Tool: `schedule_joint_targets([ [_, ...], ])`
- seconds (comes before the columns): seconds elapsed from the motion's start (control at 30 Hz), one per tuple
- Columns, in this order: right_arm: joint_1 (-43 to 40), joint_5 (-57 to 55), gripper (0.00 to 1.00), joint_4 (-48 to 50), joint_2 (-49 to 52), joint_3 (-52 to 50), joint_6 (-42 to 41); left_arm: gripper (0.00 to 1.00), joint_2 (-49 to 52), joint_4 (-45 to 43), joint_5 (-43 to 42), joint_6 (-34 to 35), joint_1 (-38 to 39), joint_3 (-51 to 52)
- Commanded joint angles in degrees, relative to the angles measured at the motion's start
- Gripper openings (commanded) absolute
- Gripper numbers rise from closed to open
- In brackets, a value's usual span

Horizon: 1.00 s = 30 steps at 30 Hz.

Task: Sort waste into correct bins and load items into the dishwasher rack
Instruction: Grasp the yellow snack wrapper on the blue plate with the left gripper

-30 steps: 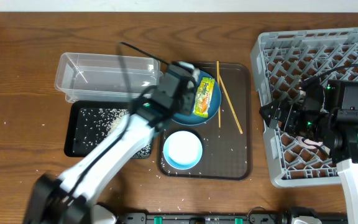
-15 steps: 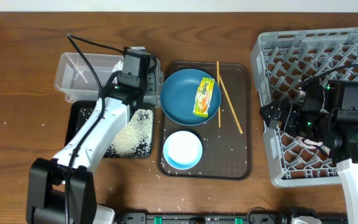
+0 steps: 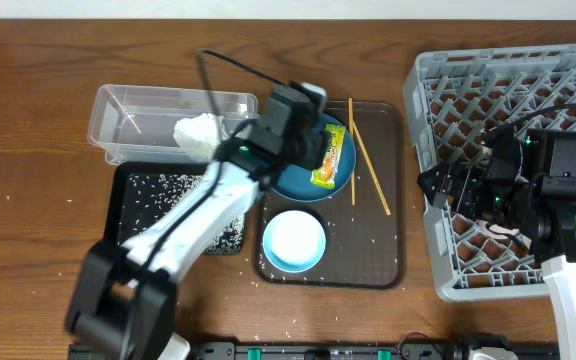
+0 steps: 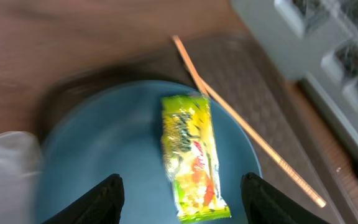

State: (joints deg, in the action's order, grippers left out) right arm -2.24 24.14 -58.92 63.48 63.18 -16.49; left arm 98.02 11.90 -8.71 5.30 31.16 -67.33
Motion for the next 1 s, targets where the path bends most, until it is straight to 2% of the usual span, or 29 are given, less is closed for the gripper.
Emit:
schedule_joint_targets([
  [0.0, 0.83, -0.13, 0.93, -0.26, -0.09, 0.17, 0.46, 0.63, 5.9, -2.01, -0.59, -2.32, 0.44, -0.5],
  [0.3, 0.83, -0.13, 0.93, -0.22, -0.07, -1.81, 0.37, 0.62, 13.42, -7.06, -3.65, -2.05, 0.44, -0.5],
  [0.47, 0.83, -0.11, 0.93, -0.17, -0.07, -2.08, 0.13, 0.44, 13.53, -6.88, -3.76, -2.05, 0.42, -0.5],
  [0.63, 0.83, -0.11, 0.92, -0.22, -0.07, -2.08, -0.24, 0.49, 14.49, -6.32, -3.72, -2.08, 0.52, -0.39],
  [0.8, 0.83, -0.09, 0.92, -0.28, -0.07, -2.1, -0.24, 0.49, 16.61, -6.6, -3.8, -1.07, 0.55, -0.39],
  [0.9, 0.83, 0.2, 0.92, -0.46, -0.07, -2.08, -0.22, 0.35, 15.78, -6.62, -5.92, 0.61, 0.52, -0.42],
  [0.97, 0.83, 0.28, 0.92, -0.44, -0.07, -2.1, -0.22, 0.19, 14.27, -6.45, -6.29, 1.95, 0.52, -0.42],
])
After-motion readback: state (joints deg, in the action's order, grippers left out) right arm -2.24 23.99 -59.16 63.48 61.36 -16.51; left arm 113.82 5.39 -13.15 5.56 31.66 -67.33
